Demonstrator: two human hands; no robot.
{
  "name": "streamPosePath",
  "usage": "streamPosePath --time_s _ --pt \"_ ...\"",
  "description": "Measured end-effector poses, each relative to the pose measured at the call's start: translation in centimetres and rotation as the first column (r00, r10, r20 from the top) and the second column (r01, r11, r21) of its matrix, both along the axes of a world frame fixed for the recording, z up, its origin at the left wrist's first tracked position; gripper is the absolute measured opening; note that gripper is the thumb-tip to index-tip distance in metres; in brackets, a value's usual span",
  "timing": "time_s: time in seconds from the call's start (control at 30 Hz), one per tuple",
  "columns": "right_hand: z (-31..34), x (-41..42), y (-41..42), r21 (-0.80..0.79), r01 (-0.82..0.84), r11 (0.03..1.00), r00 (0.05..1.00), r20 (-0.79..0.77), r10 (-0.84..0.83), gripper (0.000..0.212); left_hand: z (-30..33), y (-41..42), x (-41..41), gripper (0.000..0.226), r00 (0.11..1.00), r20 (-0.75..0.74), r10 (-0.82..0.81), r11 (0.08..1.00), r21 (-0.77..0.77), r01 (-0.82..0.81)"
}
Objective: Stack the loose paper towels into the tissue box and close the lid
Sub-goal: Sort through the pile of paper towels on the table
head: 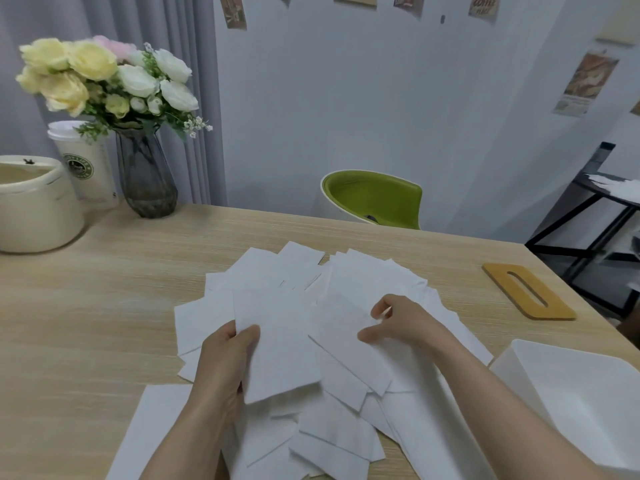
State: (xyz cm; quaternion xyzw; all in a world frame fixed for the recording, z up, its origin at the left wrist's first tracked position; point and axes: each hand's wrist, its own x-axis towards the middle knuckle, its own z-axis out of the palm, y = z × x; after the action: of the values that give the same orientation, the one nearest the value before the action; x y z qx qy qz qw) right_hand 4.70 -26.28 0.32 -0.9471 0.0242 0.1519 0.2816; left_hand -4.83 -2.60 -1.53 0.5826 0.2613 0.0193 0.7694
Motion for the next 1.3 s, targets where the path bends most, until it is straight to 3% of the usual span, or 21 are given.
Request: streamPosePath --time_s 0.2,0.4,0.63,0.8,0.87,0.97,1.03,1.13,1.2,1.3 --pt "-1.2 -1.5 0.8 0.024 -0.088 0.996 0.977 0.199 0.081 0.024 -0.3 -0.3 0.0 0.022 1.000 0.012 -0.001 1.000 -0.001 0.001" --pt "-2.6 -2.2 1.3 -0.030 -0.081 0.996 0.899 0.430 0.086 0.024 -0.5 -0.7 0.1 0.017 1.000 0.014 0.000 1.000 -0.009 0.000" --pt "-3.1 -2.2 1.8 -0.057 -0.097 0.994 0.868 0.485 0.112 0.028 -0.6 -0.7 0.0 0.018 1.000 0.007 -0.013 1.000 0.005 0.013" --pt "-3.0 -2.4 2.1 -0.017 -0.039 0.999 0.800 0.599 0.041 0.006 -0.7 -0.5 0.0 0.019 1.000 0.006 -0.022 1.000 0.003 0.022" --pt "-2.5 -2.5 1.9 0.150 -0.003 0.989 0.855 0.514 -0.075 0.016 -0.7 -0.5 0.0 0.019 1.000 0.012 -0.023 1.000 0.008 0.023" --pt "-1.0 -2.8 1.4 0.400 0.079 0.913 0.905 0.355 -0.234 0.014 -0.8 -0.7 0.1 0.019 0.999 0.029 -0.040 0.999 0.026 0.039" --pt "-0.1 -3.1 1.0 0.543 0.137 0.828 0.901 0.280 -0.333 0.011 -0.8 -1.0 0.1 0.022 0.998 0.039 -0.057 0.998 0.037 0.055" --pt "1.0 -3.8 1.1 0.753 0.219 0.621 0.907 0.076 -0.414 0.011 -1.0 -1.6 0.3 0.025 0.995 0.055 -0.083 0.996 0.048 0.081" --pt "1.2 -4.6 2.0 0.785 0.258 0.563 0.927 -0.036 -0.374 0.011 -1.1 -2.0 0.4 0.027 0.994 0.059 -0.096 0.995 0.040 0.094" --pt "0.5 -5.6 4.1 0.759 0.225 0.612 0.954 -0.042 -0.298 0.012 -1.2 -2.6 0.6 0.030 0.993 0.037 -0.113 0.993 0.025 0.112"
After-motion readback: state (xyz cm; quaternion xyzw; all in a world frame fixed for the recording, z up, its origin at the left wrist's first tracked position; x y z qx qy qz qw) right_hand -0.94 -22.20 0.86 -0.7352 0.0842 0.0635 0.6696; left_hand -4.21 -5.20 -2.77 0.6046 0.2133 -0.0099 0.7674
